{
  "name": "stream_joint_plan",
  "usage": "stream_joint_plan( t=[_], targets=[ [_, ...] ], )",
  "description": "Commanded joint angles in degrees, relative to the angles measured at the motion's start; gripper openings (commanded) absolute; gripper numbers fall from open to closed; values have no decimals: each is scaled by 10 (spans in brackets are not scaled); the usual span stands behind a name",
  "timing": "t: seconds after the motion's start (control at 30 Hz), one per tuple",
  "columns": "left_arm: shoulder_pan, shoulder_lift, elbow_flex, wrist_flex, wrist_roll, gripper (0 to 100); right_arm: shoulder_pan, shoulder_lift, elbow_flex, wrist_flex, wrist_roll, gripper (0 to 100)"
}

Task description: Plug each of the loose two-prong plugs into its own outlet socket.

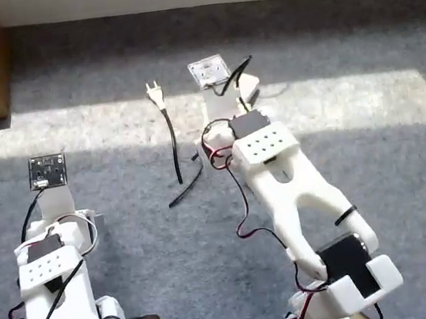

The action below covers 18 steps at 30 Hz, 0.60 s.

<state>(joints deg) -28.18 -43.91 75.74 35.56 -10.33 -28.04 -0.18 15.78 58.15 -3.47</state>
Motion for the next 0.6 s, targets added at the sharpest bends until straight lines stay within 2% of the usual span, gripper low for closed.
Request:
stream_joint_plan(
  t=[0.0, 0.3, 0.57],
  targets=[
    [13, -11, -1, -8, 2, 249, 33, 52, -51, -36, 10, 450],
    [14, -11, 0, -8, 2, 249, 42, 155, -167, -56, 50, 450],
    [14, -11, 6, -8, 1, 249, 74, 204, -204, -54, 76, 444]
  ],
)
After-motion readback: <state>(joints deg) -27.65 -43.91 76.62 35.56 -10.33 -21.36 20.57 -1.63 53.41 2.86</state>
